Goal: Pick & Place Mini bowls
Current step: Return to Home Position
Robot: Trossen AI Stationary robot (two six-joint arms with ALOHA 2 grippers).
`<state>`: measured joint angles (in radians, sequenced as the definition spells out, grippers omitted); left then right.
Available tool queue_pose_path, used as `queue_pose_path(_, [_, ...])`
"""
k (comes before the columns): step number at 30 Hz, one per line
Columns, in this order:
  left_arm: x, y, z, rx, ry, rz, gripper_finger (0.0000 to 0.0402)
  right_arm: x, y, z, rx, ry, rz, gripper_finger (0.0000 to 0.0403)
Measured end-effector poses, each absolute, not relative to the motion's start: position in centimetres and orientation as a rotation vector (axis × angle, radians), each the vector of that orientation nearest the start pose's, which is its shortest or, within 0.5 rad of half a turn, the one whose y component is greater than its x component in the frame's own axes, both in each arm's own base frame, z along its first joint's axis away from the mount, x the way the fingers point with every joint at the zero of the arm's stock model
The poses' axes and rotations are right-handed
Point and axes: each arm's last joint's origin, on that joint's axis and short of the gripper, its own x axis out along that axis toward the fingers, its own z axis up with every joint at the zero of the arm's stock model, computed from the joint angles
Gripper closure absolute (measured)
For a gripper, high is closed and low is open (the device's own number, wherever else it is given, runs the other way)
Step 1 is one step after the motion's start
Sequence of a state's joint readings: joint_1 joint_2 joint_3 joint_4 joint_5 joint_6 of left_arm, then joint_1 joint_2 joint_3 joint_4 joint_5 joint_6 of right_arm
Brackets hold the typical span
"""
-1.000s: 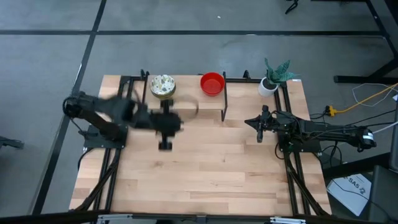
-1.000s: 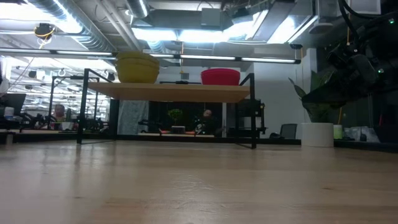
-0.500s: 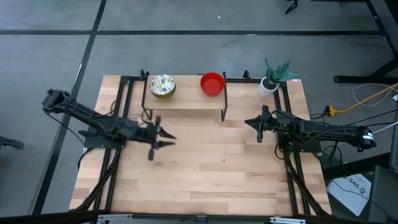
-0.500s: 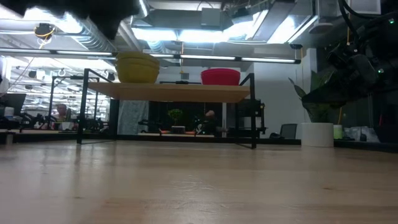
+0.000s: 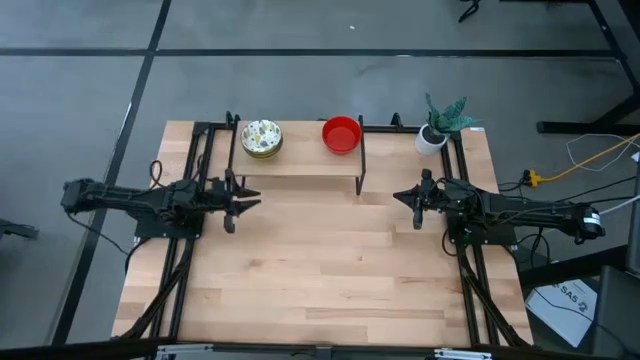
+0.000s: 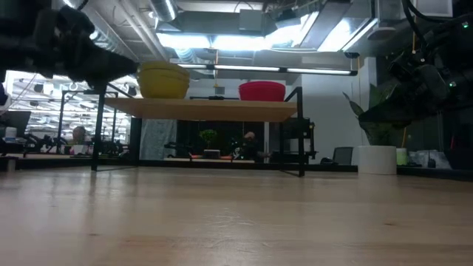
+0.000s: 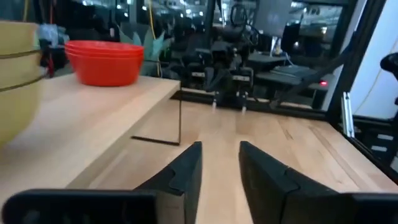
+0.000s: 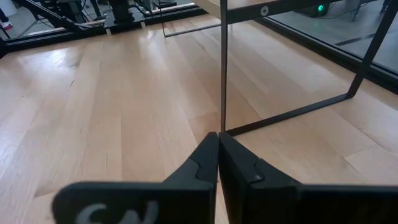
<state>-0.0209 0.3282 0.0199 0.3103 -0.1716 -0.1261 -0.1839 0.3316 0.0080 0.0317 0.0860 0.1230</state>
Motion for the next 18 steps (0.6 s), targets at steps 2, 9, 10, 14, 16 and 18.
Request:
queue_pose_path(2, [11.4,0.7,16.8,-0.114,0.000,0.184,0.0300,11.2,-2.3,14.1,0.136,0.275,-0.286,0.0389])
queue_pose_path(9, [10.3,1.3,16.1,-0.079,0.064,0.253,0.0304,11.2,-2.3,14.1,0.135,0.275,-0.286,0.0389])
queue_pose_path(10, [10.2,1.4,16.2,-0.061,0.052,0.260,0.0304,11.2,-2.3,14.1,0.136,0.276,-0.286,0.0389])
queue_pose_path(14, [9.9,1.6,16.6,-0.006,0.008,0.283,0.0300,11.2,-2.3,14.1,0.136,0.276,-0.286,0.0389])
queue_pose_path(16, [9.8,1.7,16.7,0.004,0.002,0.309,0.0300,11.2,-2.3,14.1,0.136,0.276,-0.285,0.0389])
queue_pose_path(18, [9.8,1.9,16.7,-0.005,0.000,0.341,0.0301,11.2,-2.3,14.1,0.136,0.275,-0.286,0.0389])
